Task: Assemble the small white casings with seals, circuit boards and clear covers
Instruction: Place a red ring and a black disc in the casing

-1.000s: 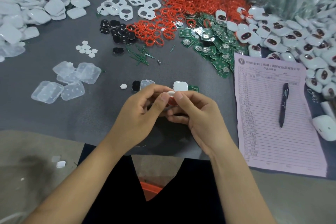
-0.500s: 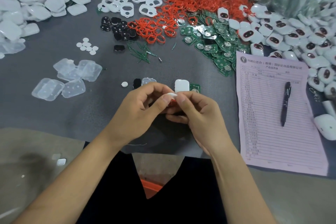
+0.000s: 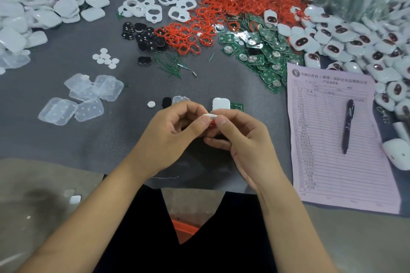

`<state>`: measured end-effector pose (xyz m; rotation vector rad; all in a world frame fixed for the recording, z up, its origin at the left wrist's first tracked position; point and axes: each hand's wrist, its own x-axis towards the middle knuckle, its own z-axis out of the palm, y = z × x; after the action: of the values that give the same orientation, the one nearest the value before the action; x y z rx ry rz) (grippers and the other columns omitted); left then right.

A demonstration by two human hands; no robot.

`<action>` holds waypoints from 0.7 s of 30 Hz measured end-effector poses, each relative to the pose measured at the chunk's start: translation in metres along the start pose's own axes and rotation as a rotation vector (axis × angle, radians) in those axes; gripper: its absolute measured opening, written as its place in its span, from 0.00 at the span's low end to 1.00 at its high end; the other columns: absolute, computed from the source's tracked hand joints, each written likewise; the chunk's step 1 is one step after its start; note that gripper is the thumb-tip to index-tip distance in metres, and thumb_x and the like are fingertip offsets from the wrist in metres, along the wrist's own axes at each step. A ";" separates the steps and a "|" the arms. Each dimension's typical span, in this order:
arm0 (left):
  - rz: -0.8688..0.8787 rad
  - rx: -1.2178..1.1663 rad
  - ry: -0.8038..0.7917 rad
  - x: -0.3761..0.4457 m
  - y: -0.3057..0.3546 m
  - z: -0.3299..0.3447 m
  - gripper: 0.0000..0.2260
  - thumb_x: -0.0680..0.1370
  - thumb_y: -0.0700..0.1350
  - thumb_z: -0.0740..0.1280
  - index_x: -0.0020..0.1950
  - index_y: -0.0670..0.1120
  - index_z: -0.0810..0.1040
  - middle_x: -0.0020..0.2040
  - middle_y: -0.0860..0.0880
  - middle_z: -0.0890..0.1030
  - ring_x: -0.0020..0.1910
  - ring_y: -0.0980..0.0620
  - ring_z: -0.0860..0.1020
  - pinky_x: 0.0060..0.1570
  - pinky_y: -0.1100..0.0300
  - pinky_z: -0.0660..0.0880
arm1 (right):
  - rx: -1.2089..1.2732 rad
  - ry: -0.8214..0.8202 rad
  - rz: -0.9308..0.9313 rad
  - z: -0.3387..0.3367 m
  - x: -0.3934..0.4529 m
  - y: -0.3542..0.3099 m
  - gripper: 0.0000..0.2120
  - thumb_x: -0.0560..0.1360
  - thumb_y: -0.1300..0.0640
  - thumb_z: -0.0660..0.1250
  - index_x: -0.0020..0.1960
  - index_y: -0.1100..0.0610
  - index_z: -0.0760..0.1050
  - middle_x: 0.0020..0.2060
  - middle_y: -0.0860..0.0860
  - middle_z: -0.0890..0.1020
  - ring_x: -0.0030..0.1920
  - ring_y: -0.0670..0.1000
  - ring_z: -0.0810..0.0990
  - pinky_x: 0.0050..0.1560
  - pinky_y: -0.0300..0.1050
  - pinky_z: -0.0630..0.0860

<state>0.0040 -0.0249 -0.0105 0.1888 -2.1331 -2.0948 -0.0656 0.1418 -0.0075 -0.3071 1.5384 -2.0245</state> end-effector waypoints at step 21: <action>0.153 0.002 0.085 -0.008 -0.005 0.008 0.09 0.81 0.46 0.72 0.61 0.51 0.81 0.64 0.54 0.84 0.64 0.53 0.82 0.61 0.66 0.77 | 0.030 -0.060 0.041 0.006 0.003 -0.006 0.07 0.74 0.57 0.71 0.46 0.61 0.83 0.36 0.54 0.80 0.34 0.48 0.78 0.35 0.41 0.81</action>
<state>0.0101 -0.0156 -0.0158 0.1091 -2.0325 -1.9646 -0.0669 0.1358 -0.0007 -0.3190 1.4651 -1.9876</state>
